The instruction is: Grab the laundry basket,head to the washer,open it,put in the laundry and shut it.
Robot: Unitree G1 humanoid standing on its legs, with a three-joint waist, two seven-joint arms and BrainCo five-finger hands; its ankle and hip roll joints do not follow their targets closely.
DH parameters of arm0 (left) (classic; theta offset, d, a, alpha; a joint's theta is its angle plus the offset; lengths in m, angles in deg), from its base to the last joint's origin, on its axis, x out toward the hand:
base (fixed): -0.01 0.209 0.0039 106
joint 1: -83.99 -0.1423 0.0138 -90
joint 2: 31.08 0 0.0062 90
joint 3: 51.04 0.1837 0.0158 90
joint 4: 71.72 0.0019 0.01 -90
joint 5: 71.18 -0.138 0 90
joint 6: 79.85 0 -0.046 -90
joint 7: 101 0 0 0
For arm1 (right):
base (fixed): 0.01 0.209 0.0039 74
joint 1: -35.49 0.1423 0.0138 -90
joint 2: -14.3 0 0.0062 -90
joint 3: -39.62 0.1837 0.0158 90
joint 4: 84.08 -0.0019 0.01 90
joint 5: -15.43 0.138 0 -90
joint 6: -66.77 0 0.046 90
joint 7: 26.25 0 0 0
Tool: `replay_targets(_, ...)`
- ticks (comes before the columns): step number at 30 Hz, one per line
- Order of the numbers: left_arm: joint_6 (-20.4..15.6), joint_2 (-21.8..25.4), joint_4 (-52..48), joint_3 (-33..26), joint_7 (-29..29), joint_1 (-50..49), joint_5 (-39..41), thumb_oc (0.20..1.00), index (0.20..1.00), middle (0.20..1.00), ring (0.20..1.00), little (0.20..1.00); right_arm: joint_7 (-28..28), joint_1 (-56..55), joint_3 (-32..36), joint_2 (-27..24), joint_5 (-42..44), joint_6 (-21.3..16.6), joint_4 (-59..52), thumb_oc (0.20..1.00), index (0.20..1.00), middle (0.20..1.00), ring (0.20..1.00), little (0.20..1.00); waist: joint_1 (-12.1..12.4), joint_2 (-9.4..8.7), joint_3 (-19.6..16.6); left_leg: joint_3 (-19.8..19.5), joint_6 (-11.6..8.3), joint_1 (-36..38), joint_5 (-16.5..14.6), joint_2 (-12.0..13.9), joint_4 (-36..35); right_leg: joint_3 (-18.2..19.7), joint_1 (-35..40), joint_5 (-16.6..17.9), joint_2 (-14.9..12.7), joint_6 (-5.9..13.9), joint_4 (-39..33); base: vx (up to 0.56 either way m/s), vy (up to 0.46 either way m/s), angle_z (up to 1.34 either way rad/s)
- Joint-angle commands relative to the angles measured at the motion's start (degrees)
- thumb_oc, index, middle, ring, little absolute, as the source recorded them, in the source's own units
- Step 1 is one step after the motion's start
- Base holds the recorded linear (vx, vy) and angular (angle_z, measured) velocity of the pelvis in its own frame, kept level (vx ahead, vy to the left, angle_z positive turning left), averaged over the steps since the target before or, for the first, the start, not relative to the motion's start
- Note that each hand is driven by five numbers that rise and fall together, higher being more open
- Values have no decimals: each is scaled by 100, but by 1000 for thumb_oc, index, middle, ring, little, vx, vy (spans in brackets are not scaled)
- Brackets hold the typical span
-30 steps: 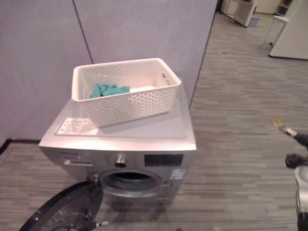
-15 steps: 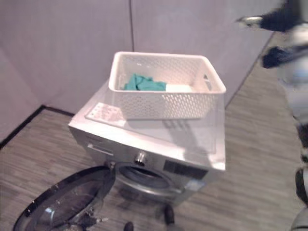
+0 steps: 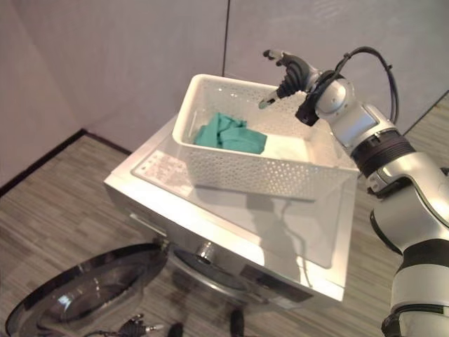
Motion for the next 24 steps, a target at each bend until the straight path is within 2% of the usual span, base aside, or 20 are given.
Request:
replay_targets(1, -10, 149, 260, 85, 141, 261, 102, 1000, 1000, 1000, 1000, 1000, 43, 761, -68, -578, 89, -30, -181, 1000, 1000, 1000, 1000, 1000, 132, 51, 325, 89, 102, 206, -253, 194, -22, -51, -305, -609, -259, 360, 544, -30, -37, 29)
replay_targets(5, 20, 184, 386, -76, 122, 200, 136, 1000, 1000, 1000, 1000, 1000, 147, 743, -224, -907, 89, -46, -508, 1000, 1000, 1000, 1000, 1000, 133, 24, 397, 77, 52, 110, -199, 238, -23, -106, -361, -658, -236, 334, 585, -6, -30, 11)
replay_targets(7, 63, 219, 525, -206, 102, 156, 105, 1000, 1000, 1000, 1000, 1000, 277, 702, -427, -1292, 90, -95, -1041, 1000, 1000, 1000, 1000, 1000, 109, -14, 443, 87, -1, 85, -166, 300, -47, -130, -384, -714, -202, 311, 606, 15, -43, 12)
replay_targets(10, 100, 233, 631, -294, 142, 141, 4, 1000, 1000, 1000, 1000, 1000, 398, 521, -473, -1484, 164, -115, -1501, 1000, 1000, 1000, 1000, 1000, 104, -46, 465, 82, -39, 68, -143, 351, -63, -145, -382, -762, -174, 297, 611, 24, -49, 3)
replay_targets(18, 18, 212, 350, -95, 155, 349, 196, 1000, 1000, 1000, 1000, 1000, 458, 506, -681, -1277, -107, -36, -1167, 1000, 1000, 1000, 1000, 1000, 183, -71, 669, -28, -99, -132, -30, 446, -74, -210, -502, -797, -120, 258, 628, -10, -36, 0)
replay_targets(24, -2, 202, 187, 80, 147, 457, 445, 1000, 1000, 1000, 1000, 1000, 512, 579, -941, -1075, -432, 87, -679, 1000, 1000, 1000, 1000, 1000, 241, -163, 843, -110, -148, -320, 46, 532, -74, -297, -613, -843, -27, 197, 656, -2, -61, 15)
